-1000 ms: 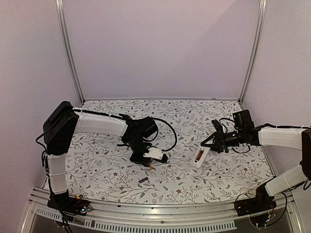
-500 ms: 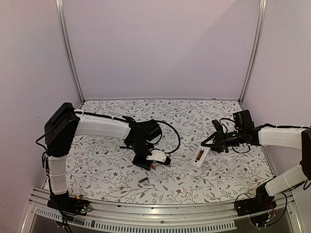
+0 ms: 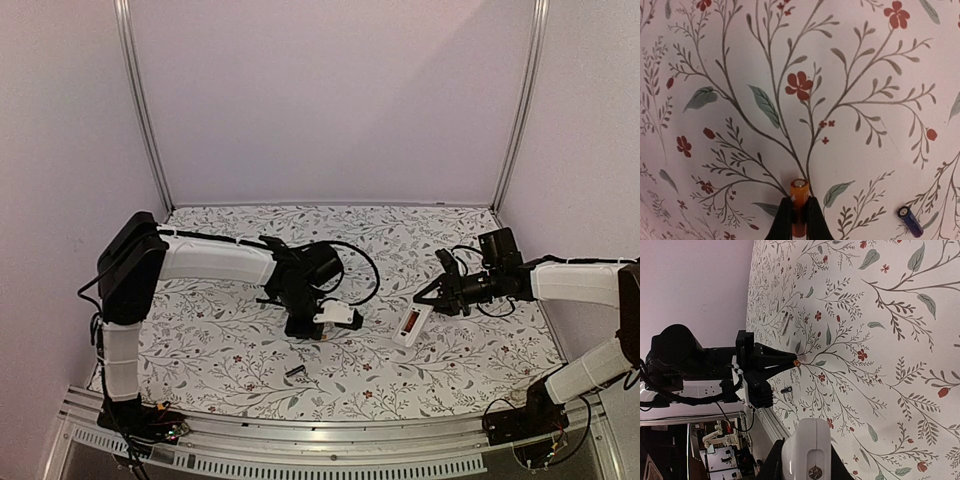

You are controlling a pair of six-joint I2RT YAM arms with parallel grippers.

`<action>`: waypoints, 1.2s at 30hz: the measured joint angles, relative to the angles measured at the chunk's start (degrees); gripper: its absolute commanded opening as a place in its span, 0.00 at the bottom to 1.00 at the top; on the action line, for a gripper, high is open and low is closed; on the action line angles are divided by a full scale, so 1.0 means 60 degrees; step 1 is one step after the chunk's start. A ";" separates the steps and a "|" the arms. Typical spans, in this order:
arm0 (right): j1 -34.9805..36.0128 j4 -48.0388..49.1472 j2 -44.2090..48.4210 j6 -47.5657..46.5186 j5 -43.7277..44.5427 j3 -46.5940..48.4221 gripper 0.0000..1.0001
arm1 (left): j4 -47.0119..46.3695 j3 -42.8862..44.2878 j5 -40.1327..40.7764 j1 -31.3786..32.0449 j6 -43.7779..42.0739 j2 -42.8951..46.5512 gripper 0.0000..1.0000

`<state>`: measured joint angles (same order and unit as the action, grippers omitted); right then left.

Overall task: Load the batteries into the remote control
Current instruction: Pick up the battery from the center of the board, then place the battery in the battery compartment.

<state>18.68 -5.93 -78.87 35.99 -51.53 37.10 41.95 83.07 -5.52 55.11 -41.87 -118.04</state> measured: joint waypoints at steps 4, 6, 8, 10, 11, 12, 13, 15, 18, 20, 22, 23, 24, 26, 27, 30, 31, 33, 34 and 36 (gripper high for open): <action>0.0000 0.0069 0.0000 0.0044 0.0040 0.0000 0.00 | -0.0098 0.0583 0.0171 0.0004 0.1494 0.0069 0.00; 0.0004 0.0160 0.0000 0.0113 0.0066 0.0000 0.00 | -0.0102 0.0838 0.0288 0.0004 0.2437 0.0229 0.00; 0.0044 0.0280 0.0000 0.0215 0.0080 0.0000 0.00 | -0.0040 0.1129 0.0317 0.0011 0.3544 0.0539 0.00; 0.0157 0.0401 -0.0018 0.0302 0.0106 0.0000 0.00 | 0.0109 0.1432 0.0470 0.0033 0.4900 0.0922 0.00; 0.0229 0.0455 -0.0044 0.0350 0.0120 0.0000 0.00 | 0.0208 0.1577 0.0503 0.0044 0.5581 0.1122 0.00; 0.0324 0.0510 -0.0080 0.0401 0.0146 0.0000 0.00 | 0.0284 0.1698 0.0474 0.0051 0.6193 0.1319 0.00; 0.0423 0.0576 -0.0131 0.0444 0.0171 0.0000 0.00 | 0.0306 0.1738 0.0393 0.0062 0.6819 0.1541 0.00; 0.0648 0.0790 -0.0248 0.0605 0.0262 0.0000 0.00 | 0.0280 0.1632 0.0244 0.0102 0.7803 0.1967 0.00; 0.0947 0.1184 -0.0361 0.0885 0.0364 0.0000 0.00 | 0.0044 0.1195 0.0011 0.0211 0.8932 0.2430 0.00; 0.1133 0.1483 -0.0423 0.1104 0.0477 0.0000 0.00 | 0.0029 0.1118 -0.0219 0.0306 0.9643 0.2419 0.00; 0.1286 0.1749 -0.0521 0.1308 0.0546 0.0000 0.00 | -0.0040 0.1144 -0.0535 0.0382 1.0225 0.2229 0.00; 0.1362 0.1880 -0.0594 0.1402 0.0576 0.0000 0.00 | -0.0051 0.1169 -0.0667 0.0415 1.0415 0.2131 0.00; 0.1446 0.2018 -0.0670 0.1523 0.0612 0.0000 0.00 | -0.0058 0.1224 -0.0820 0.0459 1.0641 0.1974 0.00; 0.1610 0.2226 -0.0831 0.1690 0.0718 0.0000 0.00 | -0.0055 0.1388 -0.1060 0.0579 1.0990 0.1639 0.00; 0.1690 0.2331 -0.0918 0.1774 0.0754 0.0004 0.00 | -0.0051 0.1501 -0.1195 0.0659 1.1154 0.1446 0.00; 0.1887 0.2626 -0.1184 0.2018 0.0831 0.0004 0.00 | -0.0044 0.1719 -0.1435 0.0933 1.1457 0.1005 0.00; 0.1934 0.2718 -0.1249 0.2106 0.0856 0.0004 0.00 | -0.0044 0.1781 -0.1501 0.1016 1.1530 0.0892 0.00; 0.2014 0.2881 -0.1359 0.2233 0.0903 0.0004 0.00 | -0.0040 0.1920 -0.1588 0.1162 1.1639 0.0714 0.00; 0.2040 0.2983 -0.1413 0.2313 0.0911 0.0004 0.00 | -0.0047 0.1978 -0.1639 0.1217 1.1675 0.0645 0.00; 0.2091 0.3173 -0.1523 0.2448 0.0925 0.0004 0.00 | -0.0022 0.2080 -0.1712 0.1271 1.1766 0.0572 0.00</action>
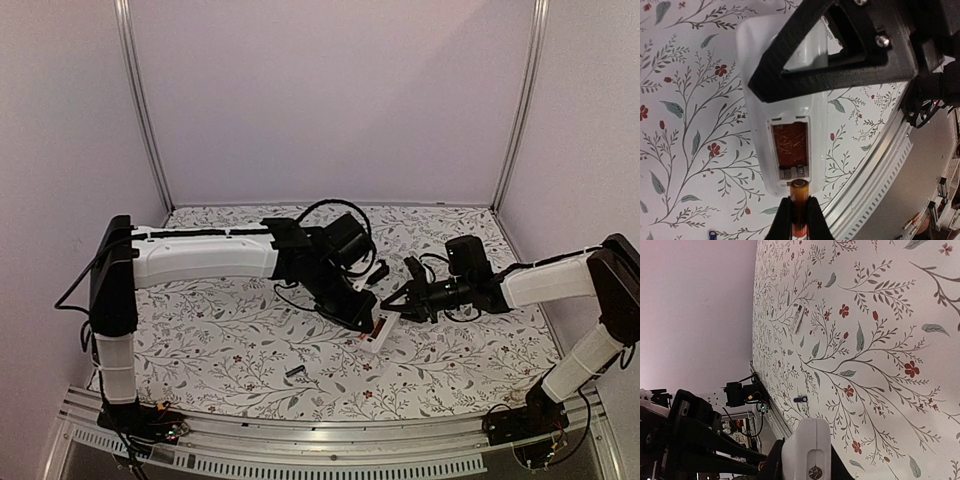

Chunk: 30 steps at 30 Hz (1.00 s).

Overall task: Load the batteries into the remote control
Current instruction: Place the battery in the battery compartment.

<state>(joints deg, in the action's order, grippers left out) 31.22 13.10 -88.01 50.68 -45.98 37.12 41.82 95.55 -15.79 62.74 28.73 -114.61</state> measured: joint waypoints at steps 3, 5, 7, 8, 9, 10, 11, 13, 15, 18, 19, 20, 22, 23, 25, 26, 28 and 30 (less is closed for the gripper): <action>0.0062 0.0288 -0.0171 0.0211 0.0004 0.0000 0.00 | 0.0022 0.0160 -0.0026 0.0004 0.0069 -0.0055 0.00; 0.0102 0.0441 -0.0240 0.0346 0.0007 0.0000 0.00 | 0.0040 0.0280 -0.0051 0.0004 0.0091 -0.0135 0.00; 0.0142 0.0623 -0.0291 0.0463 0.0000 0.0000 0.00 | 0.0087 0.0401 -0.0051 0.0007 0.0109 -0.0251 0.00; 0.0153 0.0692 -0.0302 0.0521 -0.0004 0.0000 0.00 | 0.0120 0.0452 -0.0047 0.0007 0.0117 -0.0306 0.00; 0.0168 0.0790 -0.0310 0.0583 -0.0004 0.0000 0.00 | 0.0153 0.0506 -0.0044 0.0007 0.0120 -0.0382 0.00; 0.0175 0.0907 -0.0328 0.0637 -0.0011 0.0000 0.00 | 0.0193 0.0568 -0.0033 0.0007 0.0120 -0.0484 0.00; 0.0182 0.0998 -0.0342 0.0670 -0.0007 0.0000 0.00 | 0.0240 0.0608 0.0000 0.0007 0.0120 -0.0554 0.00; 0.0182 0.1071 -0.0412 0.0743 -0.0033 0.0000 0.00 | 0.0382 0.0663 0.0091 -0.0004 0.0127 -0.0641 0.00; 0.0197 0.1257 -0.0477 0.0812 -0.0051 -0.0004 0.00 | 0.0550 0.0739 0.0178 -0.0007 0.0153 -0.0707 0.00; 0.0200 0.1592 -0.0583 0.0951 -0.0109 -0.0033 0.00 | 0.0721 0.0863 0.0255 -0.0015 0.0211 -0.0725 0.00; 0.0200 0.1763 -0.0623 0.0998 -0.0138 -0.0066 0.00 | 0.0783 0.0918 0.0277 -0.0022 0.0226 -0.0736 0.00; 0.0200 0.1887 -0.0659 0.1053 -0.0164 -0.0087 0.00 | 0.0852 0.0980 0.0299 -0.0022 0.0237 -0.0758 0.00; 0.0200 0.2262 -0.0772 0.1195 -0.0204 -0.0178 0.00 | 0.0973 0.1071 0.0361 -0.0029 0.0262 -0.0798 0.00; 0.0208 0.2437 -0.0827 0.1282 -0.0222 -0.0219 0.00 | 0.1049 0.1133 0.0401 -0.0029 0.0291 -0.0827 0.00; 0.0215 0.2852 -0.0984 0.1475 -0.0233 -0.0328 0.00 | 0.1155 0.1224 0.0492 -0.0055 0.0353 -0.0900 0.00; 0.0215 0.3042 -0.1060 0.1574 -0.0248 -0.0382 0.00 | 0.1191 0.1253 0.0543 -0.0069 0.0408 -0.0929 0.00; 0.0219 0.3330 -0.1169 0.1767 -0.0302 -0.0470 0.00 | 0.1293 0.1300 0.0674 -0.0091 0.0474 -0.0980 0.00; 0.0229 0.3541 -0.1231 0.1912 -0.0321 -0.0532 0.00 | 0.1446 0.1402 0.0783 -0.0113 0.0535 -0.1031 0.00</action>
<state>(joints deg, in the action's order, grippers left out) 32.60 34.35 -95.39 62.15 -47.90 33.93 50.50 103.96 -11.09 62.06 31.94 -120.79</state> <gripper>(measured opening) 0.193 0.053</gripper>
